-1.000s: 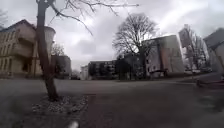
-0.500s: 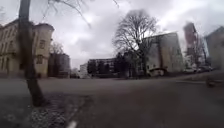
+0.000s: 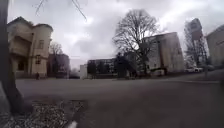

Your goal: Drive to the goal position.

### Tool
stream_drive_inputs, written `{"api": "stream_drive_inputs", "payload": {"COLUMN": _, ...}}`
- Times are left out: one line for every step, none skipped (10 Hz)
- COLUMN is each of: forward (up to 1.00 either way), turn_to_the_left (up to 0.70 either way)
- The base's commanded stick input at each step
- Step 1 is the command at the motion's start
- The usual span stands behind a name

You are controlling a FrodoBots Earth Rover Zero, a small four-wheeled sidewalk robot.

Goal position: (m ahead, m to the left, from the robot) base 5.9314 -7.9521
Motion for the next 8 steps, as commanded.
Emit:
{"api": "stream_drive_inputs", "payload": {"forward": 1.0, "turn_to_the_left": -0.4}}
{"api": "stream_drive_inputs", "payload": {"forward": 1.0, "turn_to_the_left": -0.4}}
{"api": "stream_drive_inputs", "payload": {"forward": 1.0, "turn_to_the_left": -0.39}}
{"api": "stream_drive_inputs", "payload": {"forward": 1.0, "turn_to_the_left": -0.33}}
{"api": "stream_drive_inputs", "payload": {"forward": 1.0, "turn_to_the_left": -0.01}}
{"api": "stream_drive_inputs", "payload": {"forward": 1.0, "turn_to_the_left": 0.0}}
{"api": "stream_drive_inputs", "payload": {"forward": 1.0, "turn_to_the_left": 0.0}}
{"api": "stream_drive_inputs", "payload": {"forward": 1.0, "turn_to_the_left": -0.13}}
